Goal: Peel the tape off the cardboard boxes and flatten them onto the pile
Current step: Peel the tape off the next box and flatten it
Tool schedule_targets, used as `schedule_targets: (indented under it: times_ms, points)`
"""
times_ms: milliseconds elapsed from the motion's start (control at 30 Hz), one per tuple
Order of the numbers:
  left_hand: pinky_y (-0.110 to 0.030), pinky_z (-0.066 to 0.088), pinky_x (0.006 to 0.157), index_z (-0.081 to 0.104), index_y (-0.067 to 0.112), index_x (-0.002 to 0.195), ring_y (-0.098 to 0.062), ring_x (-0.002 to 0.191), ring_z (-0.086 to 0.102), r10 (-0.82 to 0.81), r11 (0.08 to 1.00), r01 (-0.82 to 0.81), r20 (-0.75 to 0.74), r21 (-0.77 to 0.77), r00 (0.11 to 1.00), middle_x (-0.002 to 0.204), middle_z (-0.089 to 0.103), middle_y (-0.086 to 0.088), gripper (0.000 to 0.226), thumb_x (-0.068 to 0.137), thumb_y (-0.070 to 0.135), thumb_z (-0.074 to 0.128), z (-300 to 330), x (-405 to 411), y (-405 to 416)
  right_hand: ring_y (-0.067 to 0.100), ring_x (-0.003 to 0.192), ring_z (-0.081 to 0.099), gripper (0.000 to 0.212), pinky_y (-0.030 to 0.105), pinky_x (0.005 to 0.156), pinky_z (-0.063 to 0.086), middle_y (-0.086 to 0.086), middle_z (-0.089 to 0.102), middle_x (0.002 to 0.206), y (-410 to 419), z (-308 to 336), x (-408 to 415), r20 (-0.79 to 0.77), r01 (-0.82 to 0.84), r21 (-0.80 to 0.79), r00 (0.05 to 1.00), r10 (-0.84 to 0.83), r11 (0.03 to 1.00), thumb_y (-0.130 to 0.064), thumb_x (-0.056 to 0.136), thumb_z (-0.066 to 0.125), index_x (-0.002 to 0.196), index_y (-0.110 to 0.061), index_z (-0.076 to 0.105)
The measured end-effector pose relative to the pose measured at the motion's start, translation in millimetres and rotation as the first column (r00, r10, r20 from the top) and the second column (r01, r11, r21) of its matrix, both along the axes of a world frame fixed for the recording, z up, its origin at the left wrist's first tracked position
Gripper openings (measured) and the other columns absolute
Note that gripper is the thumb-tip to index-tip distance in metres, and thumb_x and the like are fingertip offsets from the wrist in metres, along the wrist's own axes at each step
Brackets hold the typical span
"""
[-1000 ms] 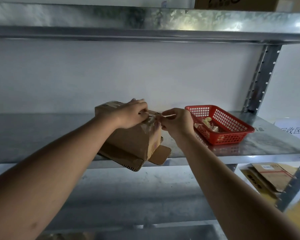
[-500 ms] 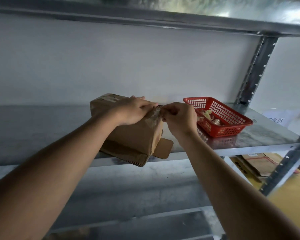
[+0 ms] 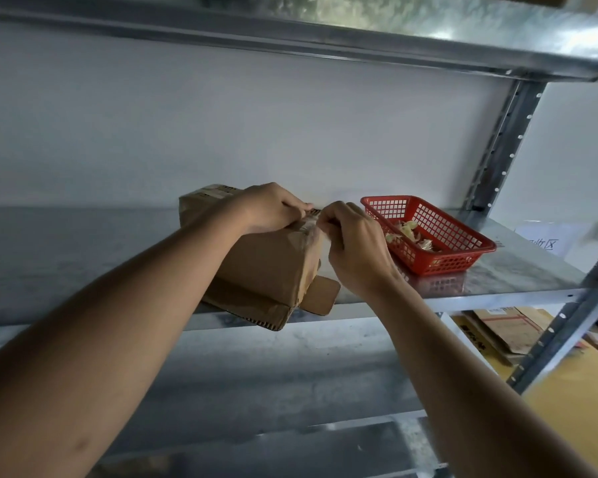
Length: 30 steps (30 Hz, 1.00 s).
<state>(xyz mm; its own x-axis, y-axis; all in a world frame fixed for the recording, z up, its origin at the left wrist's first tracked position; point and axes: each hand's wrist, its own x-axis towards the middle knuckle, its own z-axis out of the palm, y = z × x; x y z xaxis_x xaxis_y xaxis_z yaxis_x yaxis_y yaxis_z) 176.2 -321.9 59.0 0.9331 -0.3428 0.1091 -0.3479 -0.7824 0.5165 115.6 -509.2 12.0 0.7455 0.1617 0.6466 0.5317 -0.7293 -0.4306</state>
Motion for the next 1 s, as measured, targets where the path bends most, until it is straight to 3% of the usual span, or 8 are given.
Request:
schedule_targets:
  times_ms: [100,200,367,467,700,800,867,1000]
  points:
    - [-0.034,0.038,0.117,0.07,0.042,0.13,-0.008,0.136,0.052,0.01,1.0,-0.011,0.03,0.029,1.0,0.144,0.06,0.021,0.034,0.104,0.034,0.051,2,5,-6,0.016,0.082,0.057,0.018,0.01,0.064,0.038,0.002,0.066,0.097,-11,2,-1,0.01,-0.052,0.024,0.999,0.052,0.998,0.002,0.095,0.055,0.097,-0.011,0.066]
    - [-0.039,0.038,0.118,0.07,0.042,0.129,-0.01,0.136,0.053,0.019,1.0,-0.02,0.038,0.024,0.999,0.143,0.06,0.022,0.032,0.105,0.038,0.05,-3,8,-8,0.02,0.082,0.066,0.018,0.027,0.072,0.056,-0.001,0.069,0.09,-15,5,6,-0.087,-0.089,0.245,0.99,0.114,0.965,0.001,0.097,0.056,0.096,-0.012,0.068]
    - [-0.045,0.048,0.108,0.067,0.051,0.131,-0.019,0.125,0.059,0.09,0.995,-0.094,0.074,0.045,0.993,0.142,0.062,0.017,0.034,0.104,0.058,0.046,-11,2,-6,0.025,0.09,0.076,0.018,0.03,0.073,0.064,0.007,0.073,0.097,-13,11,26,-0.25,-0.012,0.739,0.924,0.29,0.674,0.003,0.09,0.074,0.104,-0.008,0.075]
    - [-0.041,0.051,0.104,0.065,0.049,0.132,-0.017,0.119,0.061,0.109,0.994,-0.11,0.09,0.01,0.99,0.139,0.064,0.015,0.032,0.105,0.054,0.048,-15,-1,-8,0.015,0.079,0.075,0.028,0.036,0.073,0.064,-0.004,0.077,0.093,-14,6,34,-0.278,0.046,0.556,0.951,0.134,0.83,-0.017,0.089,0.081,0.113,-0.03,0.077]
    - [-0.044,0.054,0.091,0.067,0.051,0.121,-0.018,0.101,0.064,0.124,0.98,-0.142,0.126,0.142,0.984,0.123,0.069,0.006,0.031,0.108,0.051,0.039,-12,-5,-15,0.011,0.078,0.075,0.015,0.044,0.076,0.064,-0.01,0.078,0.084,-13,20,37,-0.247,-0.074,0.362,0.954,0.172,0.929,-0.027,0.093,0.068,0.092,-0.027,0.083]
    - [-0.051,0.046,0.097,0.061,0.06,0.127,-0.033,0.118,0.054,0.16,0.944,-0.179,0.092,0.278,0.983,0.13,0.062,0.0,0.037,0.107,0.055,0.03,-3,-6,-18,0.01,0.075,0.073,0.017,0.035,0.069,0.063,-0.01,0.077,0.081,-15,22,39,-0.304,-0.061,0.326,0.938,0.166,0.943,-0.04,0.08,0.087,0.089,-0.028,0.08]
    - [-0.06,0.032,0.108,0.045,0.069,0.138,-0.04,0.136,0.036,0.209,0.908,-0.214,0.054,0.359,0.976,0.143,0.049,-0.002,0.044,0.103,0.067,0.02,0,-6,-18,0.019,0.073,0.075,0.019,0.046,0.073,0.065,-0.002,0.077,0.076,-18,21,42,-0.342,-0.023,0.423,0.922,0.183,0.906,-0.033,0.077,0.091,0.085,-0.021,0.079]
    - [-0.06,0.021,0.111,0.026,0.074,0.145,-0.037,0.142,0.022,0.26,0.882,-0.285,0.117,0.376,0.959,0.147,0.04,-0.005,0.048,0.1,0.072,0.008,-10,-7,-18,0.017,0.071,0.074,0.013,0.048,0.075,0.063,-0.004,0.074,0.068,-21,20,48,-0.27,0.037,0.43,0.959,0.09,0.902,-0.025,0.08,0.089,0.078,-0.024,0.076]
